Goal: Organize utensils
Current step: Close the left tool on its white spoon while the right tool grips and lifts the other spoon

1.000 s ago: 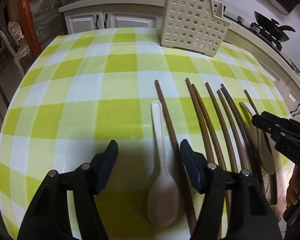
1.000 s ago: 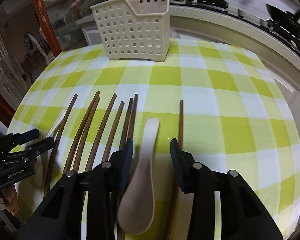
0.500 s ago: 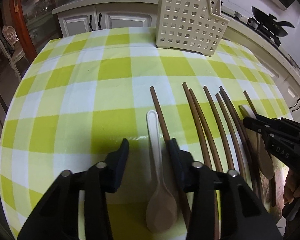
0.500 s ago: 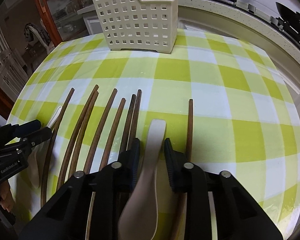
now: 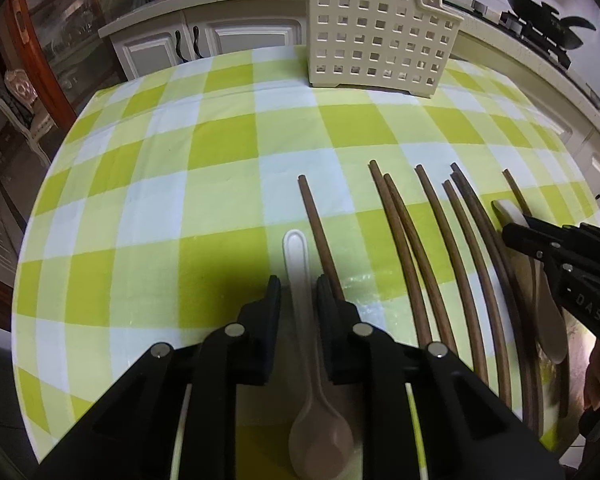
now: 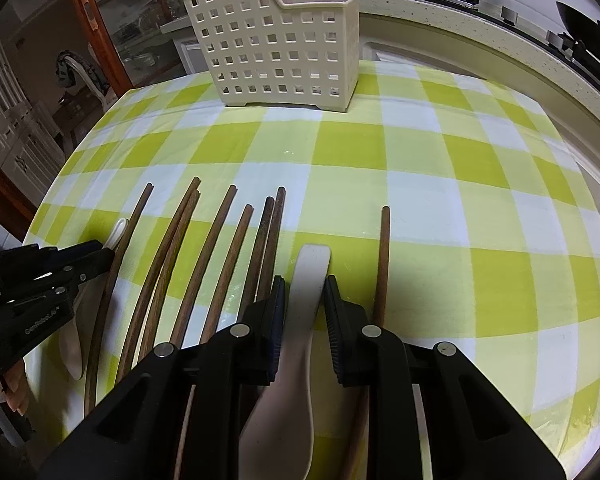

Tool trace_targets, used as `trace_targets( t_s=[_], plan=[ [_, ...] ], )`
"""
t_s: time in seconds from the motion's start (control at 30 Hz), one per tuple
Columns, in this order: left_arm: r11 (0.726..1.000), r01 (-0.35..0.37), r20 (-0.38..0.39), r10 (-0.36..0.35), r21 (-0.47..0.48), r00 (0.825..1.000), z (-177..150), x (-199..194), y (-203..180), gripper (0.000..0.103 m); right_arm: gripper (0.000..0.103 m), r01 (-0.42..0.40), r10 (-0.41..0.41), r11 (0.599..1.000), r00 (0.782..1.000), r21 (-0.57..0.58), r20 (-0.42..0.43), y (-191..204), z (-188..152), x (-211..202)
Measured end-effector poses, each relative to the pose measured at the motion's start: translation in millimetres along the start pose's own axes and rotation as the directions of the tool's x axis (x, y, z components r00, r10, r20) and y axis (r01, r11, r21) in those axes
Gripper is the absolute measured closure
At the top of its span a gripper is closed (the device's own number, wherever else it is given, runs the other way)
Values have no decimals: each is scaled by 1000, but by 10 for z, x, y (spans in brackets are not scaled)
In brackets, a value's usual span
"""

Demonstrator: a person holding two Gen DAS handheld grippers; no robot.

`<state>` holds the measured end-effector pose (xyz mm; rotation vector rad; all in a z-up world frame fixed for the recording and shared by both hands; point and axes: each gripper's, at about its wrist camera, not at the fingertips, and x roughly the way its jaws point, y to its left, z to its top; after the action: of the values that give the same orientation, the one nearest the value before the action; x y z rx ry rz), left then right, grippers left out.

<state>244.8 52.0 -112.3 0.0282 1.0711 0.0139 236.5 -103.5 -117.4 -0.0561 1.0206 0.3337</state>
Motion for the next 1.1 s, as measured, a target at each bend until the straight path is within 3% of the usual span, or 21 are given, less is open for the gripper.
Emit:
trace_targets(
  t_s=[0.1,0.13,0.3,0.5,0.7,1.1],
  plan=[
    [1000,-6,1,6,0,1000,-6,-3,-8,86,82,-10,10,1000,1000,-9,1,12,-7,-4],
    [1000,4,2,-4,-1,1000,-11,-7,-2,91,83,-17,17,1000,1000,-9,2,10,-12,-8],
    [999,31,16,-31,-8,999,-16,-33,24,92,85,-39,39,999,999,-2,31,-32,-32,-85],
    [999,47,94,-46,-5,994,-8,-274,4,92,85,-81,81,997,990,1,112,-79,-49,-315],
    [997,82,185,-78,-13,980,-15,-640,44,92,85,-96,96,995,979,-7,181,-97,-43,-579],
    [996,85,293,-83,6,953,-93,-1077,0,92,85,-84,92,996,962,-41,256,-43,-98,-937]
  ],
)
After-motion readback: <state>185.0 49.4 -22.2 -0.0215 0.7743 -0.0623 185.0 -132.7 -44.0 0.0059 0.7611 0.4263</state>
